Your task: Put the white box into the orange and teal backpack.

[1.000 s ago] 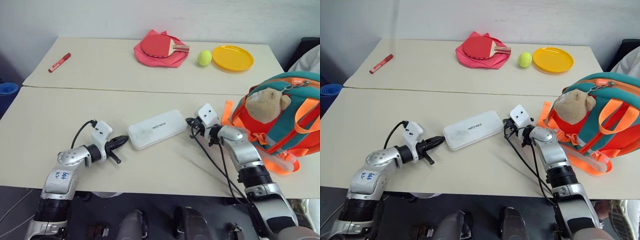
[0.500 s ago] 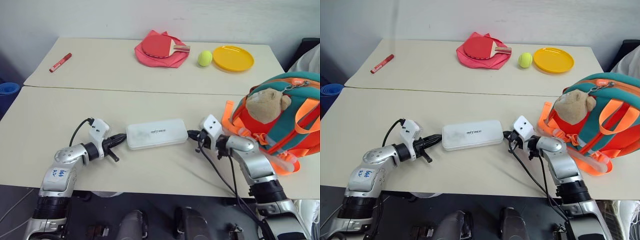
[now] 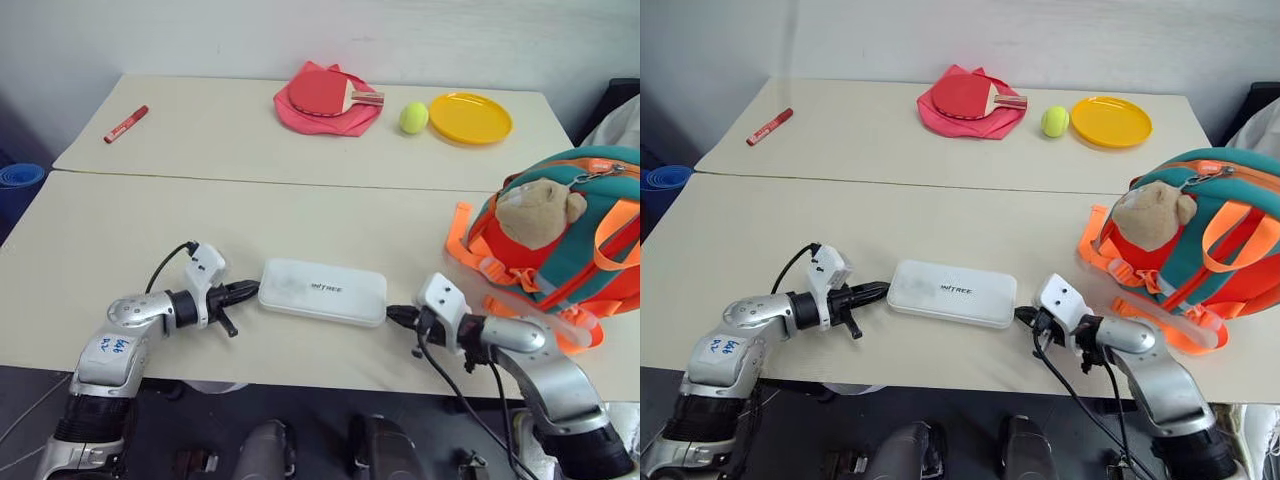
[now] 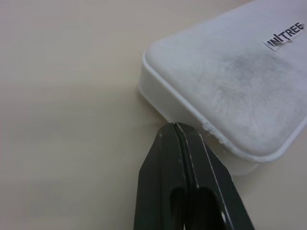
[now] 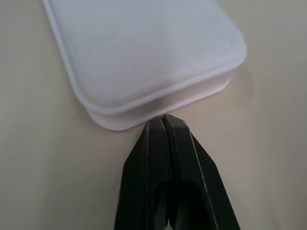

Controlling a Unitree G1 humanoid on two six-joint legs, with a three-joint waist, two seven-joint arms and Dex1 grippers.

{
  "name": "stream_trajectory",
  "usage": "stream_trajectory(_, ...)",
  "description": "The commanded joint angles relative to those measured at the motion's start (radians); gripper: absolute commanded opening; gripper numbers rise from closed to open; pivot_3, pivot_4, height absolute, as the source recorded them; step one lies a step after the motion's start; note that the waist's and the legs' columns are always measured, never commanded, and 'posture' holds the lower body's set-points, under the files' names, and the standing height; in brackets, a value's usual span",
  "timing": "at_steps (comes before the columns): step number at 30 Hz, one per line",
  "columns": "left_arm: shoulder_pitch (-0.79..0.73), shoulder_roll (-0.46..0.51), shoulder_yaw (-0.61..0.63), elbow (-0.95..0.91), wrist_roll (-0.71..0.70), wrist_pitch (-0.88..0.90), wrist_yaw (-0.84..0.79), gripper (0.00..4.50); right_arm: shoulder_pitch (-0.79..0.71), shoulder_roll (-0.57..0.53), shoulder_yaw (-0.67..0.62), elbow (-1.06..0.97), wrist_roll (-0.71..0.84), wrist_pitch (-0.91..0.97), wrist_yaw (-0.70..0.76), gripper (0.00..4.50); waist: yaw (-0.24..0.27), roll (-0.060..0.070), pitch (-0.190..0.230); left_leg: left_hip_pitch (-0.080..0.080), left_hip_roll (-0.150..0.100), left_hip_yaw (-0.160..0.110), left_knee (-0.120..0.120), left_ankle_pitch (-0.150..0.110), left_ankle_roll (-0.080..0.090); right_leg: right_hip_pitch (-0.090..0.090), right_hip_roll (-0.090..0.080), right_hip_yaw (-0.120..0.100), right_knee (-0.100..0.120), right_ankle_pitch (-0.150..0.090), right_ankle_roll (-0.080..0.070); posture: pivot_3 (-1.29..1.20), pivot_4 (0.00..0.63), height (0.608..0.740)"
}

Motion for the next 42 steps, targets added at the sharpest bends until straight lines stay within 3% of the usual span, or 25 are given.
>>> stream_trajectory(1,0.019,0.006,0.001,-0.046,-0.061,0.059,-0.032,0.38,0.030,-0.029,-0.034,-0.032,0.020,0.009,0.003,0.00,0.009,0.000,0.000,0.000,0.000,0.000,0.000,0.000,0.000,0.000,0.000,0.000,0.000,0.000,0.000,0.00,0.150,0.740)
stream_trajectory(3,0.024,0.030,0.017,-0.049,-0.101,0.105,-0.063,0.83,0.050,-0.052,-0.059,-0.023,0.026,0.005,0.006,0.00,0.013,0.000,0.000,0.000,0.000,0.000,0.000,0.000,0.000,0.000,0.000,0.000,0.000,0.000,0.000,0.00,0.150,0.740)
stream_trajectory(6,-0.019,0.121,0.054,0.027,-0.205,0.312,-0.136,1.73,0.069,-0.082,-0.086,-0.005,0.033,-0.012,0.014,0.00,0.017,-0.001,0.000,0.000,0.000,-0.001,0.000,0.000,0.000,0.000,0.000,0.000,0.000,0.000,0.000,0.00,0.150,0.740)
stream_trajectory(9,-0.140,0.248,-0.001,0.172,-0.307,0.557,-0.297,2.68,0.065,-0.103,-0.096,0.018,0.035,-0.030,0.018,0.00,0.015,-0.001,0.000,0.000,0.000,-0.001,0.001,0.000,0.000,0.000,0.001,-0.001,0.000,0.000,0.000,0.00,0.150,0.740)
stream_trajectory(15,-0.454,0.175,-0.111,0.527,-0.242,0.662,-0.300,4.45,0.041,-0.099,-0.082,0.054,0.029,-0.058,0.007,0.00,0.027,-0.001,0.000,0.000,-0.002,-0.001,0.002,0.000,0.001,0.000,0.001,-0.001,0.001,0.000,0.000,0.00,0.150,0.740)
stream_trajectory(18,-0.605,0.081,-0.149,0.724,-0.234,0.847,-0.267,4.45,0.017,-0.075,-0.053,0.064,0.016,-0.066,-0.012,0.00,0.027,-0.003,-0.001,-0.002,-0.002,-0.001,0.003,0.001,0.001,0.000,0.003,-0.002,0.005,0.000,0.000,0.00,0.150,0.740)
stream_trajectory(25,-0.689,-0.045,-0.222,0.854,-0.189,0.870,-0.257,4.45,-0.042,-0.046,0.002,0.110,-0.013,-0.090,-0.022,0.00,0.017,-0.004,-0.001,-0.001,-0.003,-0.001,0.006,0.001,0.002,0.001,0.002,-0.001,0.006,-0.001,0.001,0.00,0.150,0.740)
stream_trajectory(36,-0.708,-0.158,-0.067,0.871,-0.229,0.993,-0.176,4.45,-0.091,0.020,0.044,0.175,-0.030,-0.138,-0.033,0.00,0.012,-0.006,-0.003,0.000,-0.002,-0.002,0.008,0.001,0.002,0.002,0.000,-0.001,0.006,-0.001,0.001,0.00,0.150,0.740)
stream_trajectory(39,-0.672,-0.168,-0.049,0.804,-0.235,0.993,-0.144,3.91,-0.078,0.030,0.036,0.168,-0.021,-0.132,-0.037,0.00,0.011,-0.006,-0.003,0.000,-0.002,-0.002,0.008,0.001,0.002,0.002,0.000,0.000,0.007,-0.001,0.001,0.00,0.150,0.740)
stream_trajectory(42,-0.616,-0.161,-0.031,0.717,-0.278,1.021,-0.134,2.98,-0.047,0.037,0.013,0.150,-0.003,-0.134,-0.039,0.00,0.009,-0.006,-0.003,0.000,-0.001,-0.002,0.008,0.001,0.001,0.002,0.000,0.000,0.007,-0.001,0.001,0.00,0.150,0.740)
